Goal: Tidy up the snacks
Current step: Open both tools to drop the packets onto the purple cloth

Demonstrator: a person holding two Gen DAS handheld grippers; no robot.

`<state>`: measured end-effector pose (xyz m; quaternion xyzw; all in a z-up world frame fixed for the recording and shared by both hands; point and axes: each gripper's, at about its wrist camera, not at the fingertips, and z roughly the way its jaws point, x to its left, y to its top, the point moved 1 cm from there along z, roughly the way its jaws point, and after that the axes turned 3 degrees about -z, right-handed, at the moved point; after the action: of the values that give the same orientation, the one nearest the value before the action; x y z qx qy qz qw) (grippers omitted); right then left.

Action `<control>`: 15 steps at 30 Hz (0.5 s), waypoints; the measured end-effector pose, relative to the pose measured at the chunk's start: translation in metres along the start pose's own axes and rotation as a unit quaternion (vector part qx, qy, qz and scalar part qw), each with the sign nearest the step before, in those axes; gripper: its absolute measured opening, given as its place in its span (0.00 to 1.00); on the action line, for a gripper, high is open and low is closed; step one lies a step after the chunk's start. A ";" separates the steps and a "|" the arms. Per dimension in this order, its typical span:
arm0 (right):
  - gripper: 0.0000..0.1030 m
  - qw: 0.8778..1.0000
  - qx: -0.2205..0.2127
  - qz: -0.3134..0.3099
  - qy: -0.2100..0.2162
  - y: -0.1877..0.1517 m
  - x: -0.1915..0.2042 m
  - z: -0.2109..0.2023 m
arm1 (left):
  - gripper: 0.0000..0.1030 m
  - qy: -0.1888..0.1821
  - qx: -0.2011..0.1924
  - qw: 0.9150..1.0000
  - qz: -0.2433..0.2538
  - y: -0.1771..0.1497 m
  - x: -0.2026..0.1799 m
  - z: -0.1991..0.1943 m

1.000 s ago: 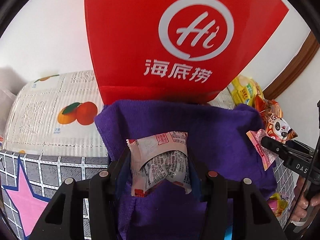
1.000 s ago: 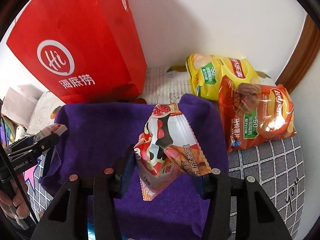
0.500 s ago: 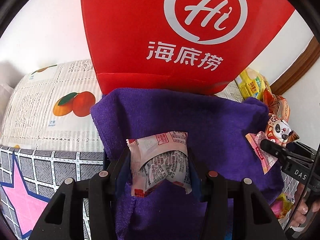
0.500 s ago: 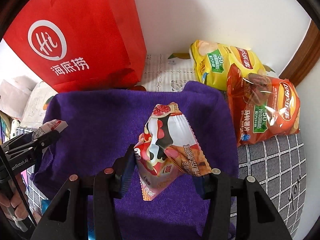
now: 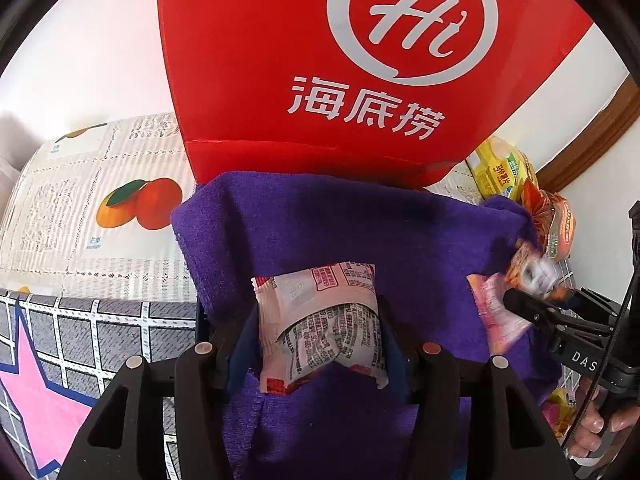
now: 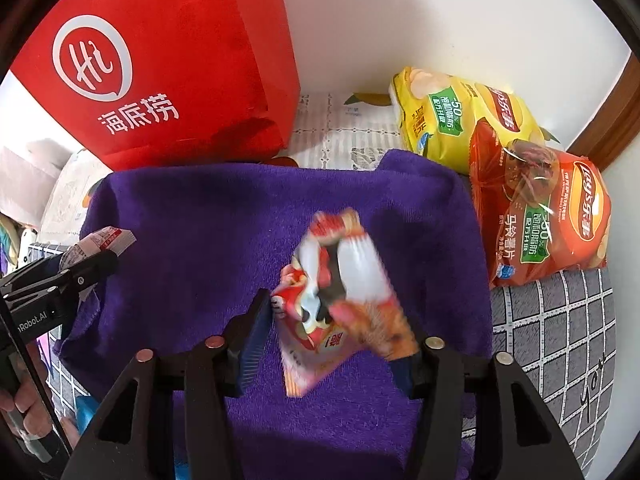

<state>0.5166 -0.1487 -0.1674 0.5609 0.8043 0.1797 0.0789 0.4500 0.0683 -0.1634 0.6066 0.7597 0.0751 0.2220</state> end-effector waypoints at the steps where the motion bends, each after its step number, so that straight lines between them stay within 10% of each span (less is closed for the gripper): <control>1: 0.62 1.000 0.001 -0.001 -0.001 0.000 0.000 -0.001 | 0.54 -0.001 0.002 1.000 -0.001 0.000 0.000 0.001; 15: 0.63 0.998 -0.064 -0.002 -0.014 0.000 -0.003 -0.052 | 0.64 -0.015 -0.006 1.000 0.004 0.004 -0.004 -0.016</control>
<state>0.5010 -0.1619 -0.1199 0.5554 0.7910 0.2234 0.1260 0.4469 0.0680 -0.1469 0.6095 0.7532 0.0712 0.2371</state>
